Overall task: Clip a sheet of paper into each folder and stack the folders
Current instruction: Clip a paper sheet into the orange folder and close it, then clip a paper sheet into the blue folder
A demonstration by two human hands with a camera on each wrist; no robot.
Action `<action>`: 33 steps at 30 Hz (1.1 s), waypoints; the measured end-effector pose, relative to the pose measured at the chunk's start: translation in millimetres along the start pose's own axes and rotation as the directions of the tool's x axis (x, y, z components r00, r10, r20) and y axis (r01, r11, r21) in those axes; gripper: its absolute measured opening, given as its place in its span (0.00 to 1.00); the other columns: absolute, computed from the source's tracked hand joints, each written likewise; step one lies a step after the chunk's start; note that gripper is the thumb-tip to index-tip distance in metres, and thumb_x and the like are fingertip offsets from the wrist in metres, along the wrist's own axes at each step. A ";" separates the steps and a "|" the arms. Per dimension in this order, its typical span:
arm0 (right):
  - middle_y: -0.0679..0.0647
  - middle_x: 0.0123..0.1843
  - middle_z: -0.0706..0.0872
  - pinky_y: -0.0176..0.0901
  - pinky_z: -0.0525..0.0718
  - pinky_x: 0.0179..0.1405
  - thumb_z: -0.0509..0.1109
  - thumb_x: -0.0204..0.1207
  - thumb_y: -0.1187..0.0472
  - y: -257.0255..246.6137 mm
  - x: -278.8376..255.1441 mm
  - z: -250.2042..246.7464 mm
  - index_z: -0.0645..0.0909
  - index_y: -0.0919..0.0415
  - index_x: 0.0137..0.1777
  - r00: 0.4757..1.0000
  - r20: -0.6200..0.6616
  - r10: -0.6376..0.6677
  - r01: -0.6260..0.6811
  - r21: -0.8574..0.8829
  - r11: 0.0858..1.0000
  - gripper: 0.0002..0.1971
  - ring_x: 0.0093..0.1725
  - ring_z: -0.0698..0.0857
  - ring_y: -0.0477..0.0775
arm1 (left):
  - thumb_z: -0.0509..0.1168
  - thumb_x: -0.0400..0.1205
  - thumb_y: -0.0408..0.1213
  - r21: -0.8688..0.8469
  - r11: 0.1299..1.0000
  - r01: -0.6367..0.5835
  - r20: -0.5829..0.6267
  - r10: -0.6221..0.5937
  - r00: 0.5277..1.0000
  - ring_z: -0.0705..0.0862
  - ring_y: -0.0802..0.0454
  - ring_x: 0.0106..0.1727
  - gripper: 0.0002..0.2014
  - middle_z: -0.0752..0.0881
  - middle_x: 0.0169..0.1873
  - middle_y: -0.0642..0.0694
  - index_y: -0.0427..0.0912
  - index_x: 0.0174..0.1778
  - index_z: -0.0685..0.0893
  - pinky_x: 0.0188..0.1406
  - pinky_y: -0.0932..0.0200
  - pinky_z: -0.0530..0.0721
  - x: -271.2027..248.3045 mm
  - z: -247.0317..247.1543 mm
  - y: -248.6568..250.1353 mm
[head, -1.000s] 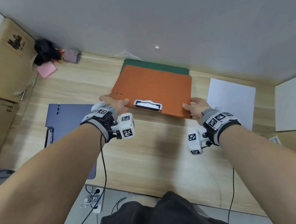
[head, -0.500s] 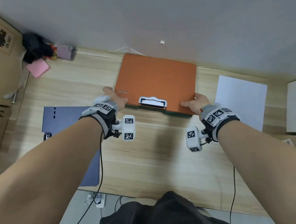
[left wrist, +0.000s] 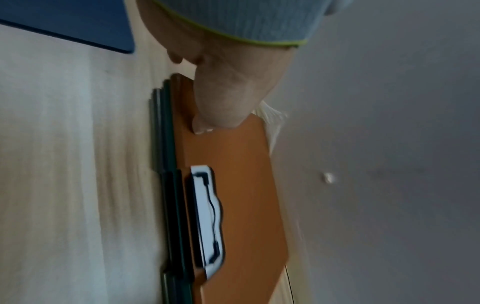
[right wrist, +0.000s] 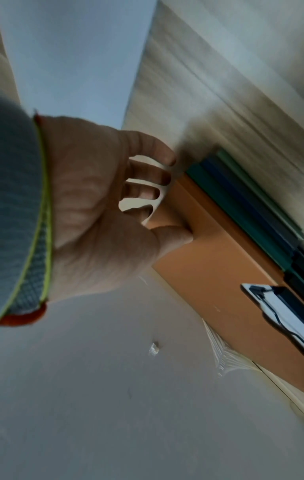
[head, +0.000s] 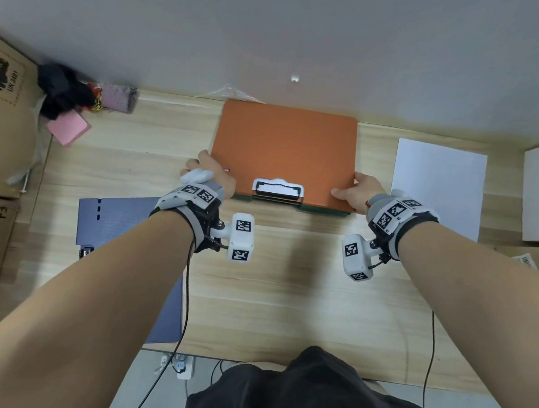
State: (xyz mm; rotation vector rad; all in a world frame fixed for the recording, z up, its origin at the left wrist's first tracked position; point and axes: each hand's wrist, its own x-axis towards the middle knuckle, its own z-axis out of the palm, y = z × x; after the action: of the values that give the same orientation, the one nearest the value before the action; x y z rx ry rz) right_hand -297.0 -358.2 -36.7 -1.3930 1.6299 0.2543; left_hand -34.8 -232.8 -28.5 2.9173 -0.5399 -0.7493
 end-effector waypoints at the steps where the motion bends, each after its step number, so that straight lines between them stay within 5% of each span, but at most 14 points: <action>1: 0.57 0.78 0.74 0.54 0.75 0.74 0.77 0.73 0.50 2.6 -2.1 -4.6 0.62 0.59 0.83 1.000 -0.018 0.003 -0.003 0.010 1.000 0.42 0.73 0.77 0.61 | 0.70 0.79 0.33 -0.001 1.000 -0.003 -0.078 0.003 0.997 0.75 0.41 0.69 0.27 0.75 0.69 0.41 0.47 0.74 0.73 0.70 0.49 0.73 -7.6 -2.2 10.4; 3: 0.58 0.78 0.72 0.53 0.75 0.73 0.76 0.73 0.47 12.5 -5.4 -18.0 0.63 0.56 0.82 0.997 -0.077 0.026 -0.024 0.028 0.999 0.41 0.73 0.76 0.62 | 0.74 0.76 0.33 -0.041 0.996 -0.075 -0.140 0.068 0.988 0.71 0.42 0.72 0.32 0.74 0.71 0.43 0.50 0.75 0.72 0.66 0.50 0.71 -24.8 -4.7 31.8; 8: 0.62 0.80 0.66 0.56 0.76 0.63 0.69 0.78 0.49 66.8 -18.7 -62.6 0.62 0.58 0.83 0.971 -0.192 0.145 -0.159 -0.059 0.986 0.35 0.73 0.75 0.68 | 0.74 0.77 0.39 -0.212 0.880 -0.425 0.071 0.447 0.892 0.78 0.46 0.65 0.24 0.81 0.63 0.48 0.48 0.68 0.76 0.55 0.55 0.74 -80.7 14.8 81.8; 13: 0.65 0.79 0.68 0.54 0.76 0.65 0.65 0.82 0.54 111.2 -38.3 -59.0 0.63 0.66 0.81 0.986 -0.081 0.145 -0.157 -0.158 0.975 0.31 0.74 0.74 0.68 | 0.73 0.79 0.37 -0.307 0.872 -0.381 0.425 0.484 0.765 0.87 0.52 0.45 0.12 0.90 0.47 0.51 0.47 0.58 0.86 0.42 0.61 0.83 -134.3 59.6 92.0; 17: 0.60 0.81 0.67 0.50 0.76 0.65 0.63 0.81 0.54 131.4 -55.9 -46.5 0.60 0.58 0.84 0.997 -0.004 0.072 -0.071 -0.242 0.968 0.32 0.74 0.74 0.65 | 0.75 0.79 0.41 -0.202 0.936 -0.287 0.663 0.346 0.663 0.82 0.42 0.68 0.32 0.82 0.70 0.41 0.39 0.78 0.74 0.70 0.47 0.80 -173.5 108.7 82.7; 19: 0.57 0.81 0.69 0.48 0.73 0.69 0.62 0.82 0.56 145.7 -63.7 -42.2 0.59 0.57 0.84 0.996 0.063 0.055 -0.039 -0.237 0.971 0.31 0.76 0.73 0.62 | 0.75 0.79 0.41 -0.198 0.949 -0.246 0.686 0.313 0.657 0.78 0.41 0.73 0.39 0.77 0.75 0.41 0.37 0.83 0.64 0.74 0.48 0.76 -191.1 127.8 81.2; 21: 0.54 0.79 0.73 0.45 0.72 0.70 0.60 0.83 0.58 156.1 -69.9 -38.9 0.61 0.57 0.84 0.992 0.120 0.040 -0.009 -0.248 0.969 0.29 0.76 0.74 0.60 | 0.76 0.78 0.42 -0.235 0.959 -0.158 0.695 0.279 0.662 0.82 0.42 0.67 0.43 0.81 0.70 0.42 0.39 0.85 0.60 0.66 0.50 0.81 -204.0 137.7 82.5; 23: 0.55 0.76 0.77 0.46 0.75 0.69 0.59 0.83 0.60 165.8 -75.4 -36.7 0.68 0.58 0.80 0.989 0.148 0.015 0.025 -0.268 0.963 0.24 0.73 0.77 0.61 | 0.78 0.75 0.43 -0.287 0.957 -0.042 0.709 0.242 0.662 0.86 0.44 0.54 0.44 0.86 0.60 0.43 0.43 0.84 0.62 0.51 0.52 0.85 -214.7 142.1 84.9; 25: 0.56 0.69 0.82 0.48 0.78 0.64 0.58 0.82 0.63 176.2 -79.3 -35.9 0.77 0.59 0.71 0.986 0.169 -0.009 0.055 -0.271 0.961 0.19 0.66 0.81 0.62 | 0.79 0.72 0.46 -0.306 0.952 0.010 0.725 0.226 0.651 0.86 0.44 0.56 0.45 0.85 0.64 0.44 0.45 0.83 0.65 0.55 0.48 0.87 -223.7 146.2 87.4; 29: 0.54 0.66 0.84 0.48 0.78 0.66 0.57 0.80 0.66 197.8 -83.2 -32.6 0.82 0.55 0.66 0.972 0.233 -0.038 0.089 -0.212 0.973 0.19 0.65 0.81 0.59 | 0.80 0.60 0.54 -0.311 0.950 0.017 0.738 0.230 0.634 0.90 0.40 0.54 0.38 0.90 0.58 0.45 0.45 0.66 0.84 0.58 0.40 0.88 -237.0 155.9 86.2; 33: 0.50 0.73 0.80 0.46 0.72 0.74 0.58 0.80 0.67 219.2 -88.5 -29.8 0.79 0.52 0.72 0.948 0.316 -0.030 0.092 -0.184 0.979 0.23 0.73 0.77 0.55 | 0.73 0.77 0.36 -0.330 0.934 -0.140 0.648 0.332 0.685 0.89 0.41 0.54 0.15 0.89 0.57 0.43 0.42 0.60 0.82 0.59 0.44 0.87 -258.5 159.4 83.5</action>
State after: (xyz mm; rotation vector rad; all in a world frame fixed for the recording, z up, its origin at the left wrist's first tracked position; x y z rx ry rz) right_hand -507.9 -247.4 -42.1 -1.4635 1.3248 0.5830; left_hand -349.3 -217.5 -37.8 2.1746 -0.7805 -1.7391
